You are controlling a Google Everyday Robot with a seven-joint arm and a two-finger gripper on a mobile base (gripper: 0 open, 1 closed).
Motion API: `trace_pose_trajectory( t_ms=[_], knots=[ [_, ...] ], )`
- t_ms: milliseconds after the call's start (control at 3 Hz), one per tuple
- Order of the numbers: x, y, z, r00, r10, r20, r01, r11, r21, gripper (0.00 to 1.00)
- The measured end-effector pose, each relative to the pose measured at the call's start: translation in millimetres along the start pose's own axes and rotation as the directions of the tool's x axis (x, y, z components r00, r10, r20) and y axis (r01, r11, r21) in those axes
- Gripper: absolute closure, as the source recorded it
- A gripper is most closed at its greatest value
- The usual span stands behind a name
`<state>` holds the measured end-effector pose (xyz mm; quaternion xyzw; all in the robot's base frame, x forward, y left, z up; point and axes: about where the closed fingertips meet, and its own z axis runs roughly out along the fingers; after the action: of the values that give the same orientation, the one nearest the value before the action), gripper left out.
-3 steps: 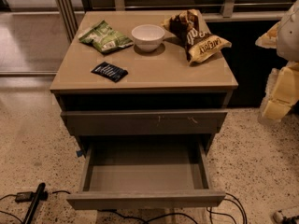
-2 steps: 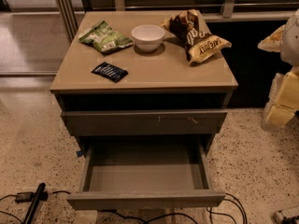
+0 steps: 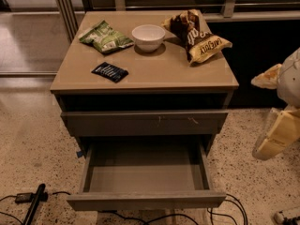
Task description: Close middle drawer
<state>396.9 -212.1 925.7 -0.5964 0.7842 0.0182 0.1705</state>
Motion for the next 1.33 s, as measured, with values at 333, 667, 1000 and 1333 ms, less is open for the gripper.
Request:
trace_pose_trajectory(
  t_ms=[333, 667, 1000, 1333],
  knots=[
    [10, 18, 31, 0.999, 0.031, 0.043, -0.030, 0.9991, -0.030, 0.35],
    [25, 35, 85, 0.984, 0.101, 0.144, -0.090, 0.9928, -0.079, 0.67],
    [29, 41, 129, 0.968, 0.150, 0.202, -0.132, 0.9862, -0.099, 0.90],
    [29, 39, 132, 0.966, 0.154, 0.207, -0.138, 0.9863, -0.091, 1.00]
  ],
)
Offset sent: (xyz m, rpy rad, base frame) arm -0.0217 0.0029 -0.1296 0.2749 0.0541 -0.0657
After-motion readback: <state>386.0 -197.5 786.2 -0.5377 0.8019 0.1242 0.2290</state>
